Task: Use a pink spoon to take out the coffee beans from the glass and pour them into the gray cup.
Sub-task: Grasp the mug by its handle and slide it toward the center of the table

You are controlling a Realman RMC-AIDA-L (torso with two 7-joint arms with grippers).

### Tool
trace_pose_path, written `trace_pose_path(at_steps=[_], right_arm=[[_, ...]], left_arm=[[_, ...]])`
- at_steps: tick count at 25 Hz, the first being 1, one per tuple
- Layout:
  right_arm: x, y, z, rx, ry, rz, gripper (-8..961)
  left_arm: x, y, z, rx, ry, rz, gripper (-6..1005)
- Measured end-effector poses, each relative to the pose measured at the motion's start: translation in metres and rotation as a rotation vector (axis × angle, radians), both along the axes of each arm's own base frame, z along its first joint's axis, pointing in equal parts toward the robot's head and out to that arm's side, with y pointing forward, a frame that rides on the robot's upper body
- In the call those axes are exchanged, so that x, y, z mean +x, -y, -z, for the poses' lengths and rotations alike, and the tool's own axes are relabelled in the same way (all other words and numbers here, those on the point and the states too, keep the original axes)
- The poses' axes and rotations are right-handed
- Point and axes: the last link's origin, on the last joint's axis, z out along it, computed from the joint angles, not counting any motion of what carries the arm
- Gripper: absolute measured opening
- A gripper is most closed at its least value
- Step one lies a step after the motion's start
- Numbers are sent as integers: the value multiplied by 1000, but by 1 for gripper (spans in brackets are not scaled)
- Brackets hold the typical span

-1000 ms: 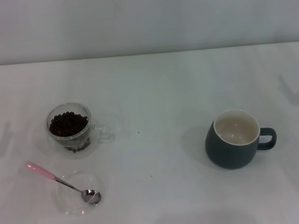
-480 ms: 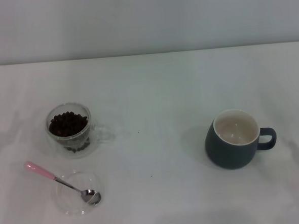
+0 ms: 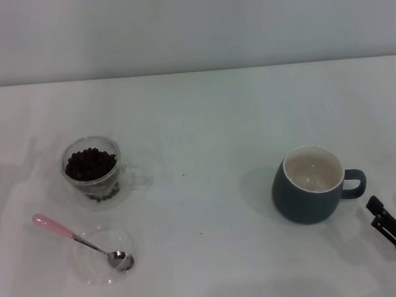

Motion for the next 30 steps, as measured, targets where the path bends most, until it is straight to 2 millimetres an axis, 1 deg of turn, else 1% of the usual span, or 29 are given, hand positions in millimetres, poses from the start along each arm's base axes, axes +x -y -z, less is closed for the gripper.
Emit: trace_pose_path(at_steps=[7, 12, 15, 20, 30], right_arm=[[0, -13, 11, -34, -16, 52, 823], [-5, -20, 18, -50, -31, 59, 821], [-3, -24, 17, -35, -34, 82, 819], [-2, -29, 15, -22, -32, 92, 816], [-5, -49, 13, -14, -24, 90, 811]], left_arm=[[-5, 5, -3, -12, -36, 5, 893], [-11, 15, 1, -27, -37, -6, 893], [-12, 20, 3, -42, -46, 1, 893], [-14, 28, 0, -26, -42, 17, 893], [-17, 31, -2, -21, -46, 13, 893]])
